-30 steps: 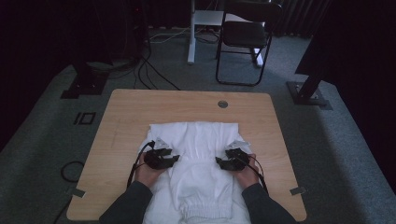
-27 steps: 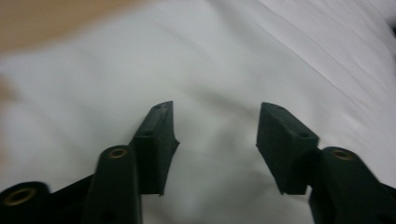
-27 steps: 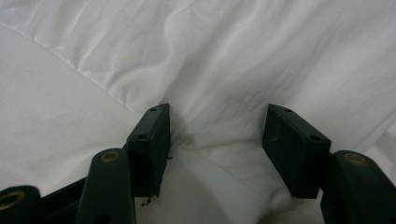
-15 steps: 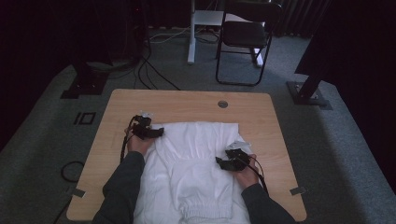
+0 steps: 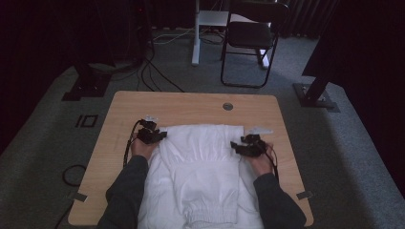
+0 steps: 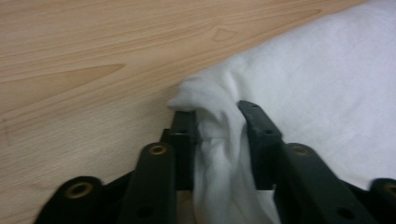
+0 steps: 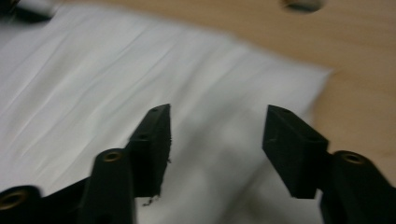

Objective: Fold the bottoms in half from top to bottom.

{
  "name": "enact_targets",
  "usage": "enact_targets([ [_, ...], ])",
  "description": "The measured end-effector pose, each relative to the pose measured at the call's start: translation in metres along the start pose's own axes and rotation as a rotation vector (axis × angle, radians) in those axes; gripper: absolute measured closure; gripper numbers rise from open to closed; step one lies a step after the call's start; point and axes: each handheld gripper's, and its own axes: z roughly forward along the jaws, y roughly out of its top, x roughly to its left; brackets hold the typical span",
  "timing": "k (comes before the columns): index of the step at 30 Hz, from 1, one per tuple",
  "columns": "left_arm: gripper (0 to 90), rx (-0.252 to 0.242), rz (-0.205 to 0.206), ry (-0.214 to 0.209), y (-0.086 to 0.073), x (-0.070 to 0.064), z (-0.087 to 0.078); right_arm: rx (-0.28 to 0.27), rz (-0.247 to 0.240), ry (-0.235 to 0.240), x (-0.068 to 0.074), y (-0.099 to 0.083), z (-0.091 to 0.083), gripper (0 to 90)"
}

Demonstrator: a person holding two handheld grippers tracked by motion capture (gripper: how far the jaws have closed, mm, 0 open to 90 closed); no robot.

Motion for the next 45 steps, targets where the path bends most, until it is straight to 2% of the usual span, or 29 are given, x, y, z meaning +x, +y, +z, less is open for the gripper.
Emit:
enact_targets([
  [4,73.4,-0.006,-0.01,-0.007,-0.001,0.001,0.0,0.018,0.078,-0.054,-0.033,0.023,0.025,34.0],
  [5,73.5,-0.006,-0.01,-0.009,-0.001,0.001,0.0,0.031,0.109,-0.059,-0.042,0.027,0.035,32.3],
  [8,73.6,-0.009,-0.012,-0.016,-0.001,0.002,0.0,0.061,0.189,-0.046,-0.056,0.029,0.057,30.4],
  [9,73.6,-0.009,-0.012,-0.018,-0.001,0.002,0.0,0.074,0.194,-0.05,-0.058,0.029,0.062,30.2],
  [12,73.6,-0.012,-0.021,-0.026,-0.001,0.003,0.0,0.12,0.204,-0.062,-0.06,0.027,0.074,30.0],
  [16,73.6,-0.011,-0.024,-0.024,-0.001,0.003,0.0,0.135,0.174,-0.06,-0.053,0.026,0.078,31.5],
  [18,73.8,-0.01,-0.035,-0.026,-0.001,0.003,0.0,0.153,0.122,-0.095,-0.046,0.026,0.078,40.2],
  [19,74.4,-0.012,-0.052,-0.033,-0.001,0.004,0.0,0.163,0.101,-0.112,-0.042,0.026,0.078,49.8],
  [20,75.5,-0.013,-0.061,-0.037,-0.002,0.005,0.0,0.18,0.08,-0.13,-0.039,0.027,0.076,63.1],
  [21,76.7,-0.017,-0.072,-0.045,-0.002,0.006,0.0,0.188,0.082,-0.12,-0.038,0.027,0.075,72.1],
  [23,79.2,-0.015,-0.087,-0.053,-0.003,0.006,-0.001,0.2,0.102,-0.091,-0.038,0.027,0.074,83.1],
  [26,82.5,-0.03,-0.096,-0.057,0.0,0.007,-0.005,0.168,0.147,-0.062,-0.044,0.029,0.068,85.0],
  [28,83.3,-0.075,-0.126,-0.085,0.004,0.01,-0.014,0.127,0.168,-0.047,-0.048,0.033,0.06,85.1],
  [30,83.4,-0.15,-0.171,-0.129,0.011,0.013,-0.028,0.081,0.151,-0.032,-0.05,0.041,0.048,85.2],
  [31,83.4,-0.169,-0.177,-0.136,0.014,0.014,-0.032,0.054,0.132,-0.026,-0.05,0.047,0.041,85.2],
  [34,83.5,-0.243,-0.16,-0.15,0.032,0.01,-0.053,-0.012,0.108,-0.02,-0.049,0.062,0.023,85.1],
  [36,83.4,-0.29,-0.143,-0.159,0.042,0.006,-0.066,-0.076,0.079,-0.024,-0.047,0.073,0.008,85.1],
  [38,83.3,-0.325,-0.129,-0.167,0.05,0.003,-0.078,-0.123,0.074,-0.023,-0.047,0.083,-0.005,85.0],
  [39,83.3,-0.337,-0.124,-0.168,0.051,0.002,-0.082,-0.147,0.068,-0.012,-0.046,0.087,-0.012,85.0],
  [42,83.2,-0.356,-0.117,-0.187,0.052,-0.001,-0.09,-0.164,0.046,0.008,-0.043,0.09,-0.025,84.8],
  [43,83.2,-0.354,-0.084,-0.185,0.048,-0.006,-0.097,-0.167,0.033,0.014,-0.042,0.089,-0.03,84.9],
  [45,83.1,-0.36,-0.059,-0.198,0.042,-0.01,-0.104,-0.173,0.008,0.026,-0.037,0.084,-0.039,84.8],
])
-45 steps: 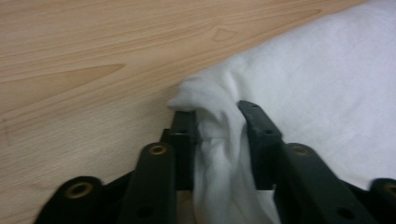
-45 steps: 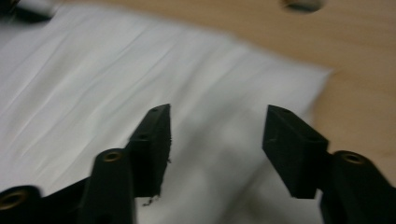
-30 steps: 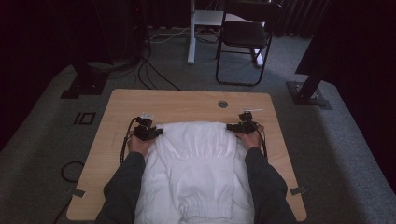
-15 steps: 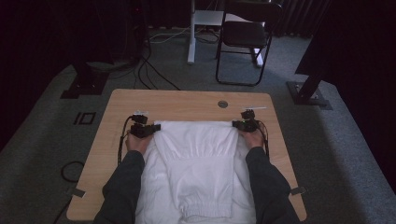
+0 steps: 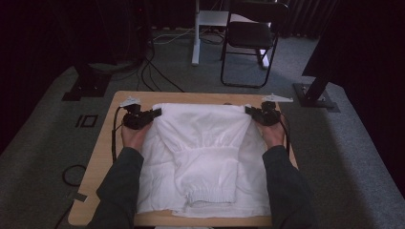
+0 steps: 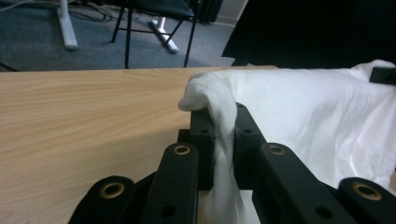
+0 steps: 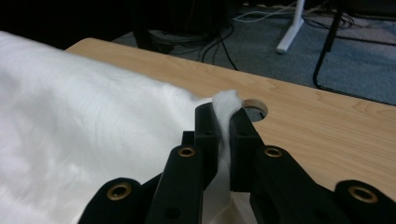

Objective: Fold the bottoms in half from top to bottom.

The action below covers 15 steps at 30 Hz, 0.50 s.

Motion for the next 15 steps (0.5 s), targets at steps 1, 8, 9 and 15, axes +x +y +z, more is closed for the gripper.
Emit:
enact_targets([
  [1,83.1,0.0,0.011,-0.004,-0.002,-0.002,-0.003,-0.008,-0.01,0.011,0.003,-0.004,-0.007,84.8],
  [8,82.8,0.0,0.09,-0.059,-0.025,-0.027,-0.037,-0.017,-0.066,0.054,0.02,-0.039,-0.046,84.6],
  [9,82.8,0.005,0.099,-0.069,-0.031,-0.031,-0.042,-0.018,-0.069,0.057,0.021,-0.044,-0.051,84.6],
  [15,82.6,0.11,0.137,-0.095,-0.082,-0.051,-0.058,0.046,-0.06,0.091,0.032,-0.095,-0.069,84.4],
])
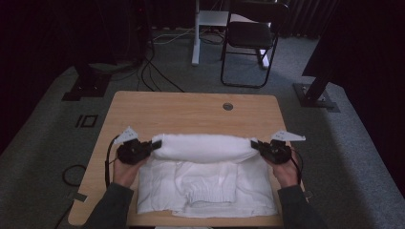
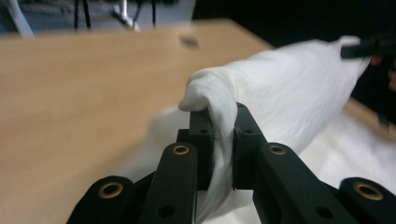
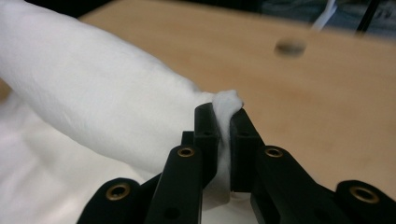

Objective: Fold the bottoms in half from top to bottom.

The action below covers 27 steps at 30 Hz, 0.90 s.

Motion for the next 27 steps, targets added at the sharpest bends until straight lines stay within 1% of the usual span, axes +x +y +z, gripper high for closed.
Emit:
enact_targets([
  [1,82.5,0.045,0.013,0.008,-0.011,-0.005,0.001,0.02,0.003,0.005,0.003,-0.01,0.001,84.4],
  [2,82.5,0.07,0.022,0.013,-0.018,-0.007,0.003,0.049,0.007,0.008,0.007,-0.022,0.002,84.4],
  [3,82.4,0.111,0.023,0.022,-0.028,-0.01,0.006,0.065,0.008,0.012,0.009,-0.029,0.004,84.3],
  [4,82.4,0.142,0.03,0.028,-0.033,-0.011,0.008,0.103,0.011,0.02,0.012,-0.041,0.007,84.2],
  [5,82.4,0.176,0.043,0.04,-0.039,-0.013,0.012,0.125,0.004,0.016,0.014,-0.047,0.01,84.2],
  [6,82.4,0.202,0.042,0.049,-0.045,-0.014,0.016,0.144,0.007,0.018,0.016,-0.055,0.013,84.2],
  [7,82.4,0.237,0.051,0.062,-0.05,-0.014,0.022,0.164,0.017,0.022,0.017,-0.061,0.016,84.2],
  [8,82.3,0.255,0.059,0.074,-0.052,-0.015,0.027,0.192,0.012,0.016,0.018,-0.067,0.021,84.0],
  [10,82.3,0.283,0.066,0.095,-0.056,-0.015,0.037,0.218,0.001,0.006,0.02,-0.071,0.028,84.0],
  [11,82.2,0.283,0.064,0.101,-0.057,-0.013,0.041,0.229,-0.011,-0.002,0.022,-0.071,0.032,84.0],
  [13,82.1,0.265,0.032,0.101,-0.056,-0.008,0.044,0.246,-0.028,-0.023,0.023,-0.069,0.038,83.8],
  [15,82.1,0.242,0.01,0.113,-0.056,-0.002,0.047,0.25,-0.036,-0.038,0.023,-0.066,0.044,83.6],
  [19,82.1,0.208,-0.034,0.122,-0.055,0.009,0.051,0.237,-0.016,-0.044,0.017,-0.06,0.055,83.4],
  [23,82.1,0.193,-0.052,0.146,-0.051,0.016,0.058,0.239,-0.018,-0.067,0.014,-0.052,0.067,83.3],
  [25,82.1,0.174,-0.081,0.152,-0.049,0.022,0.062,0.24,-0.019,-0.081,0.011,-0.048,0.073,83.3],
  [27,82.1,0.165,-0.103,0.154,-0.046,0.028,0.066,0.242,-0.018,-0.09,0.008,-0.044,0.078,83.3],
])
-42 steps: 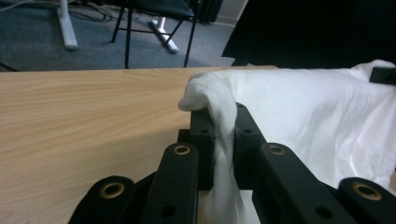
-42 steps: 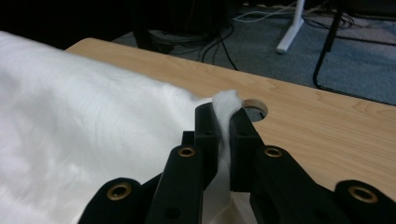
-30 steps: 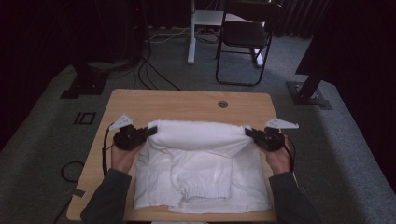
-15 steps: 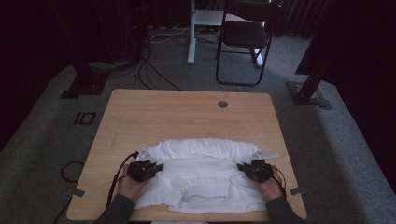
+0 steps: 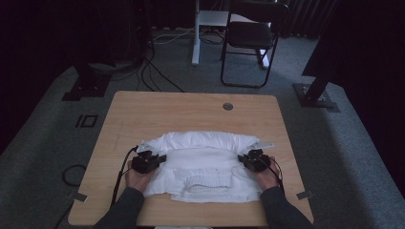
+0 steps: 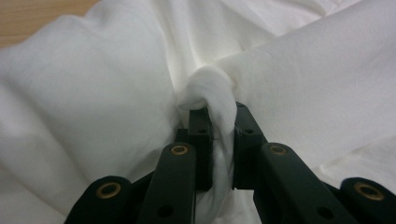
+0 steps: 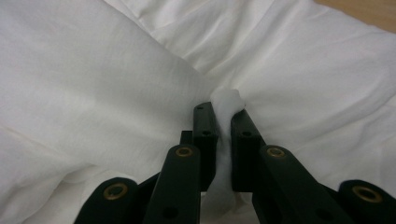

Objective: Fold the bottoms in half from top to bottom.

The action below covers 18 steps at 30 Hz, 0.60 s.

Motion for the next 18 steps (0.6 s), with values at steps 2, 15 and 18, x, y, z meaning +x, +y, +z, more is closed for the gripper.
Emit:
enact_targets([
  [2,82.1,0.003,0.003,0.013,0.005,0.002,0.004,-0.002,0.011,-0.006,-0.003,0.005,0.005,83.3],
  [15,82.1,-0.011,-0.088,0.077,0.041,0.022,0.025,0.007,0.077,-0.039,-0.021,0.038,0.031,83.6],
  [18,82.3,-0.082,-0.081,0.051,0.049,0.018,0.005,-0.044,0.097,-0.026,-0.025,0.045,0.015,84.2],
])
